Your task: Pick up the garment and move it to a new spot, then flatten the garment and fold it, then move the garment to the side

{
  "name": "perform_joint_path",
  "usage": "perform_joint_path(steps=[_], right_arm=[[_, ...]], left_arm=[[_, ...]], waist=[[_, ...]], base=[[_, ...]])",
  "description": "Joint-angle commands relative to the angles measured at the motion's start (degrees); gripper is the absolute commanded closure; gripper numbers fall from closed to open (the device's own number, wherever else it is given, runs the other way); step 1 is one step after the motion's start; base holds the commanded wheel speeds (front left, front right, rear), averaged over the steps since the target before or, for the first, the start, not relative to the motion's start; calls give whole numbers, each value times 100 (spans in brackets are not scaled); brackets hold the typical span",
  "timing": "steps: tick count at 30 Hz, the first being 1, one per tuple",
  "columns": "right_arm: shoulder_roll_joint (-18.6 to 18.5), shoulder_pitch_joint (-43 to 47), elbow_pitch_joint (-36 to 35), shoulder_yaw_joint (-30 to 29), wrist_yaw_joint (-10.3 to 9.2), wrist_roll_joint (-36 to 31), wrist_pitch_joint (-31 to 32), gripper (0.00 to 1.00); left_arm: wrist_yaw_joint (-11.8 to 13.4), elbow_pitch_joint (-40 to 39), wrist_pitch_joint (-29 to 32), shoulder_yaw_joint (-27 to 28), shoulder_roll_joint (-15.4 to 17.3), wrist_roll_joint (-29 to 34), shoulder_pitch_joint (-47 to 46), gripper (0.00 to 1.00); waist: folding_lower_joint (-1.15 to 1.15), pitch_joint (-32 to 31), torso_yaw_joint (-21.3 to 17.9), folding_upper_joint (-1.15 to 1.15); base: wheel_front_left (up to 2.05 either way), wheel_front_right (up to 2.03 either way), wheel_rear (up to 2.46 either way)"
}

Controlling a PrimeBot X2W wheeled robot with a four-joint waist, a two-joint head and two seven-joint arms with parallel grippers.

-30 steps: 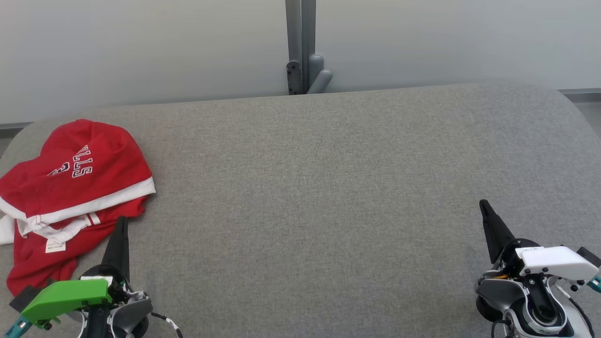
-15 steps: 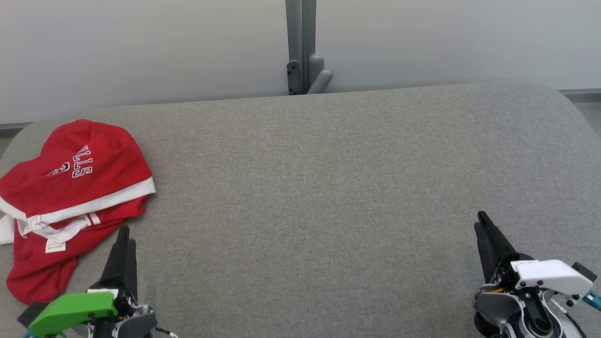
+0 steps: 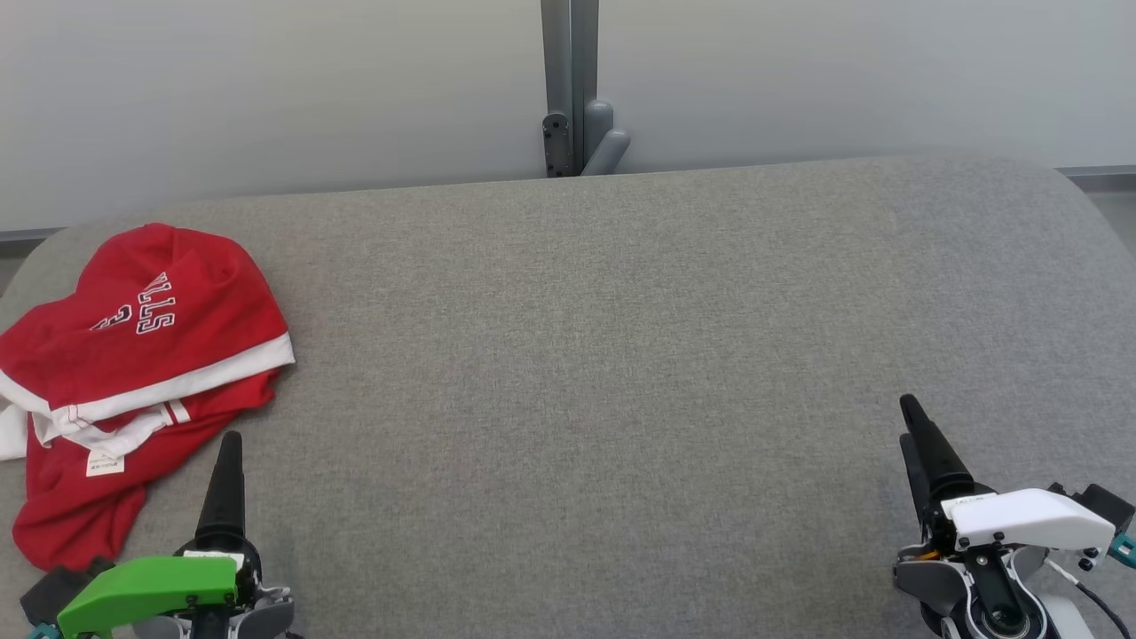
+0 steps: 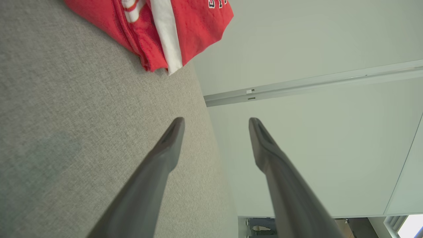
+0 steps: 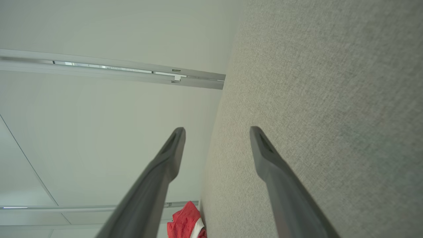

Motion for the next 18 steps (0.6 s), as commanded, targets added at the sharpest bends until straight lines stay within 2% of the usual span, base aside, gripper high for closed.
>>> perform_joint_path(steps=[1, 18], right_arm=[[-68, -185, -96, 29, 1, -396, -95, 0], [-54, -244, -114, 130, 2, -2028, -473, 0]], left_arm=[[-14, -79, -87, 4, 26, 434, -139, 0], [42, -43, -466, -171, 28, 2284, -129, 0]], waist=[[0, 5, 0, 0], [0, 23, 4, 0]], base=[[0, 0, 0], [0, 0, 0]])
